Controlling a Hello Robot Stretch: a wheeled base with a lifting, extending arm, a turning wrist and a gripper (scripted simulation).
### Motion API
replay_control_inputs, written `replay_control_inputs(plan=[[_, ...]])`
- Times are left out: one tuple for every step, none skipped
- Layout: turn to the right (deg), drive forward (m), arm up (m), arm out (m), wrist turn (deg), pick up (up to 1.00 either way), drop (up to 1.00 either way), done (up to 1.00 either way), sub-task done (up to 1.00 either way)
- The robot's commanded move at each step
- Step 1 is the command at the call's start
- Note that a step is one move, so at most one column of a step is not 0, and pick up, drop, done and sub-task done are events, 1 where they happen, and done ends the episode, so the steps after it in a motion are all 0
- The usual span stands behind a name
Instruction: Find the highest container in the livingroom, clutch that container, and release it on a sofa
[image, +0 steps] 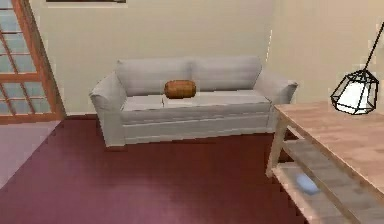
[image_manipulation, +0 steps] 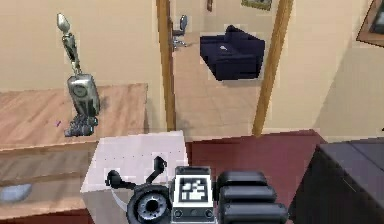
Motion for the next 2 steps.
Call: replay_control_inputs(plan=[[0.0, 1.00, 0.00, 0.00, 0.0, 0.00, 0.00, 0.00, 0.00], [6.0, 0.00, 0.00, 0.00, 0.0, 0.00, 0.00, 0.00, 0.00]])
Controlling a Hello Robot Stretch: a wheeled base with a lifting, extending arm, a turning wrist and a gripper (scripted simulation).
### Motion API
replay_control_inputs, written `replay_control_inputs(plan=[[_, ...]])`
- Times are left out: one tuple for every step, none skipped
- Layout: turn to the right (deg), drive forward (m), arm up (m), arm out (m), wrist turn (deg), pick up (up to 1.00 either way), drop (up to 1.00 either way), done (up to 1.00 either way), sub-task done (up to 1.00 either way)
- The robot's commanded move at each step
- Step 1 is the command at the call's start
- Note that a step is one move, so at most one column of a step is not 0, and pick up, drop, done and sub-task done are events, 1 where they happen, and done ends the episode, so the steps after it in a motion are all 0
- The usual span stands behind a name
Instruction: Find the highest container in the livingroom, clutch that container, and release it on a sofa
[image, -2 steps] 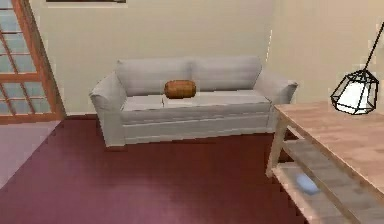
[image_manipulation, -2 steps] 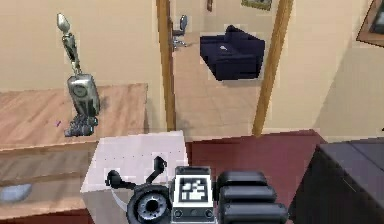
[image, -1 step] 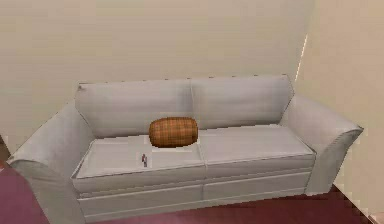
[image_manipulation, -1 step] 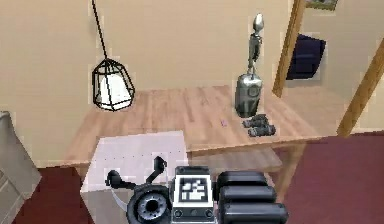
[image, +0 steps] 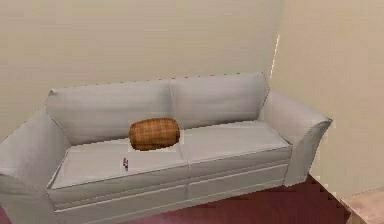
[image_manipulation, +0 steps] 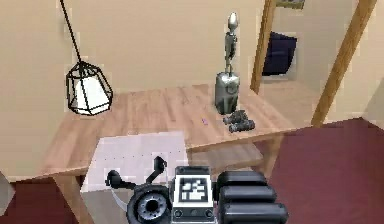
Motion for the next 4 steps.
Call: replay_control_inputs(plan=[[0.0, 0.55, 0.00, 0.00, 0.0, 0.00, 0.00, 0.00, 0.00], [45.0, 0.00, 0.00, 0.00, 0.0, 0.00, 0.00, 0.00, 0.00], [45.0, 0.00, 0.00, 0.00, 0.0, 0.00, 0.00, 0.00, 0.00], [45.0, 0.00, 0.00, 0.00, 0.0, 0.00, 0.00, 0.00, 0.00]])
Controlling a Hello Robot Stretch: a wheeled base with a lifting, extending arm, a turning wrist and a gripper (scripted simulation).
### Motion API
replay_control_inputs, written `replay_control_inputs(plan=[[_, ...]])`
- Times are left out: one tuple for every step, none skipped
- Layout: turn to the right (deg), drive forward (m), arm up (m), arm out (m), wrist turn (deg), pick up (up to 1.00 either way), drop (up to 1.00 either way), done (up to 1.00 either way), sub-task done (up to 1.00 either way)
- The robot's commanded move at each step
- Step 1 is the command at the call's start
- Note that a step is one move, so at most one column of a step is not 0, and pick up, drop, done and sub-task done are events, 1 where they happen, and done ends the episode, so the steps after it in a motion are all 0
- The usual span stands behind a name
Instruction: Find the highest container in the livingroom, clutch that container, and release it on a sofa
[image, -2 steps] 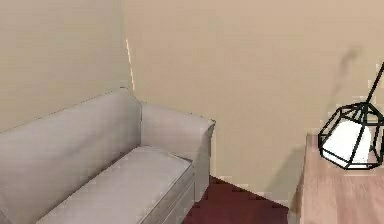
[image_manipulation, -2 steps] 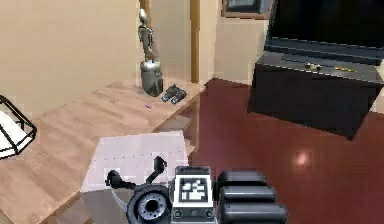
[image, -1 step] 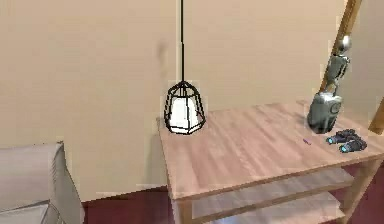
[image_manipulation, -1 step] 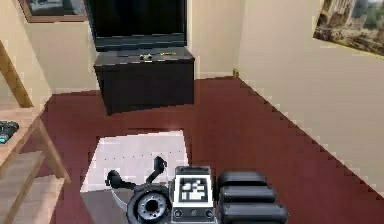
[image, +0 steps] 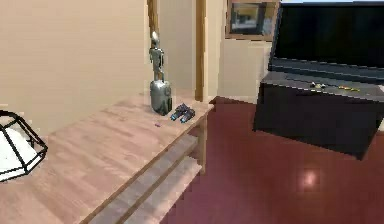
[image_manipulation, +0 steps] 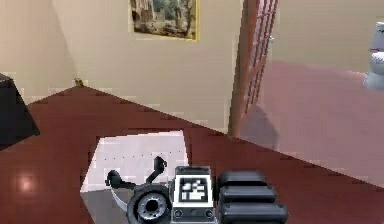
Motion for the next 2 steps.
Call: replay_control_inputs(plan=[[33.0, 0.00, 0.00, 0.00, 0.0, 0.00, 0.00, 0.00, 0.00], [-45.0, 0.00, 0.00, 0.00, 0.0, 0.00, 0.00, 0.00, 0.00]])
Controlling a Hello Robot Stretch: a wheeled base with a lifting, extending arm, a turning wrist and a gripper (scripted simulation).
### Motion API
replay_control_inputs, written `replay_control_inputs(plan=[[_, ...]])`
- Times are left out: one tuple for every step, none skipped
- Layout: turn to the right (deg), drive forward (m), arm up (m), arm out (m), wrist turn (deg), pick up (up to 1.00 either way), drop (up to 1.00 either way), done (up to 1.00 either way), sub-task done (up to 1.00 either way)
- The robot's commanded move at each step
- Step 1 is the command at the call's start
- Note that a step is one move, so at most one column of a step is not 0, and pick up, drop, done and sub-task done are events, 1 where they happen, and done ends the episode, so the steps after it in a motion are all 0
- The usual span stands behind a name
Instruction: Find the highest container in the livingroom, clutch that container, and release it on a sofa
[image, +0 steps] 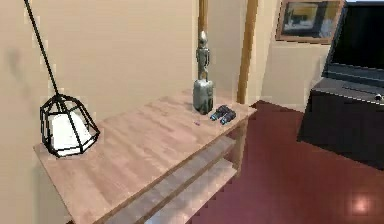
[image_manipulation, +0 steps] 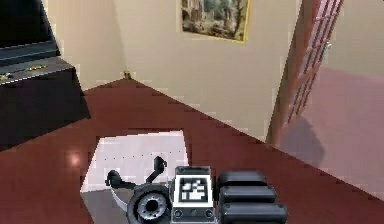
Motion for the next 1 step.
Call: replay_control_inputs(plan=[[-45.0, 0.00, 0.00, 0.00, 0.0, 0.00, 0.00, 0.00, 0.00]])
